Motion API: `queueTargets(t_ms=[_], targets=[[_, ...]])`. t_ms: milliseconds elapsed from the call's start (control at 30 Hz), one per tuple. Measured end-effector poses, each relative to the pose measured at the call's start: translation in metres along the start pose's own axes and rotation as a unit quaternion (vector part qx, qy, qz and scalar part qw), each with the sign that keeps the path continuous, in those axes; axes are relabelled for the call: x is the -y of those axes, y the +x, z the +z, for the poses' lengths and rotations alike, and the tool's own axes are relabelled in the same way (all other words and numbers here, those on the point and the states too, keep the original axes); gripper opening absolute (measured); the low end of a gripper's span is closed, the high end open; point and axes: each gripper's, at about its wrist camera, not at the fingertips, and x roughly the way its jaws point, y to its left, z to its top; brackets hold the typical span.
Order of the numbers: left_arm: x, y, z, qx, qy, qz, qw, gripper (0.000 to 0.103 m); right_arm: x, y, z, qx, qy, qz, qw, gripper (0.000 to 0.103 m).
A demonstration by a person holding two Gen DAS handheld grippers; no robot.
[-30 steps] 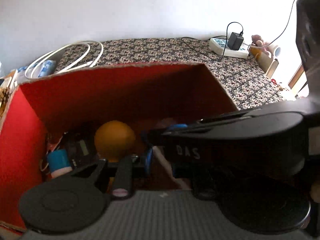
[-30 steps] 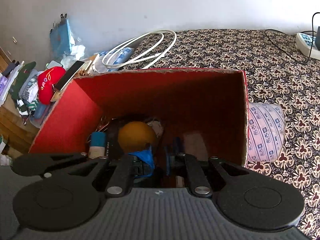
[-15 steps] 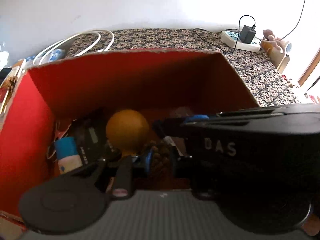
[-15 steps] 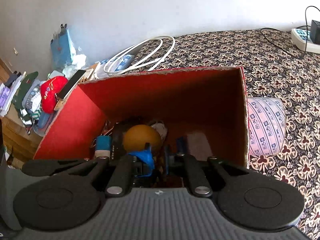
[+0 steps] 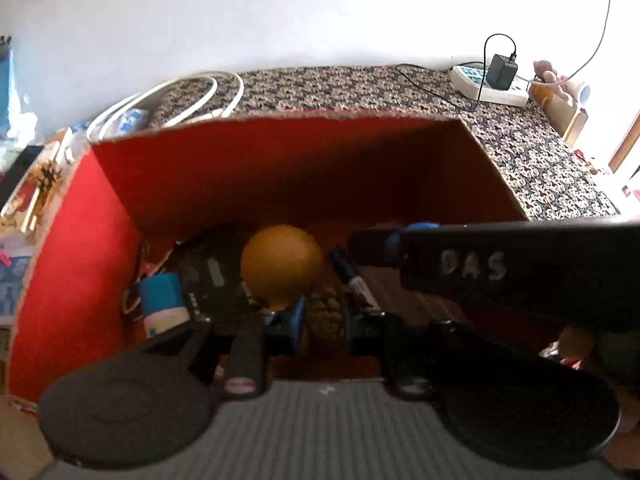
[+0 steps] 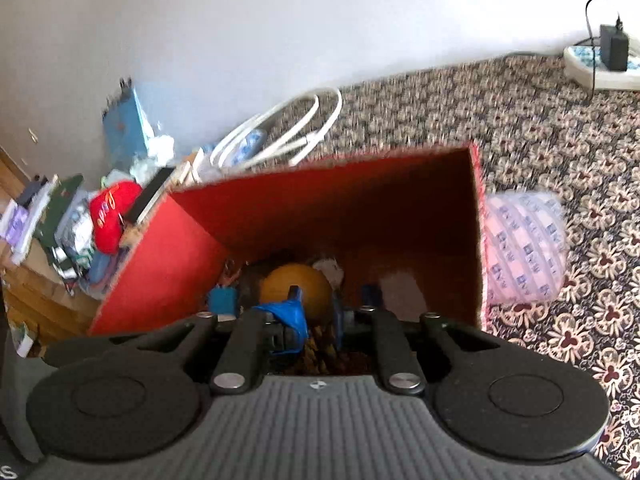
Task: Organize rigid objects
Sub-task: 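Open the right gripper to release the marker inside the box, then withdraw the right gripper and move it toward the clear tape roll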
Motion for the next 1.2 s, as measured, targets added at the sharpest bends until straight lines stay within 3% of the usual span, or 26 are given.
queueTargets(t_ms=[100, 267, 467, 867, 1200], targets=[[0.002, -0.009, 0.001, 0.008, 0.003, 0.010, 0.9999, 0.017, -0.005, -0.016, 0.001, 0.025, -0.007, -0.009, 1.000, 0.001], [0.010, -0.029, 0.003, 0.024, 0.017, 0.042, 0.9987, 0.047, -0.012, -0.041, -0.003, 0.058, -0.021, -0.028, 0.998, 0.002], [0.019, -0.048, 0.002, 0.035, 0.032, 0.066, 0.9967, 0.058, -0.013, -0.059, -0.013, 0.075, -0.031, -0.052, 0.995, 0.002], [0.034, -0.076, -0.009, 0.036, 0.038, 0.094, 0.9942, 0.064, -0.009, -0.093, -0.033, 0.091, -0.011, -0.056, 0.994, 0.002], [0.044, -0.093, -0.025, 0.024, 0.038, 0.094, 0.9945, 0.065, -0.006, -0.109, -0.052, 0.081, -0.003, -0.055, 0.995, 0.003]])
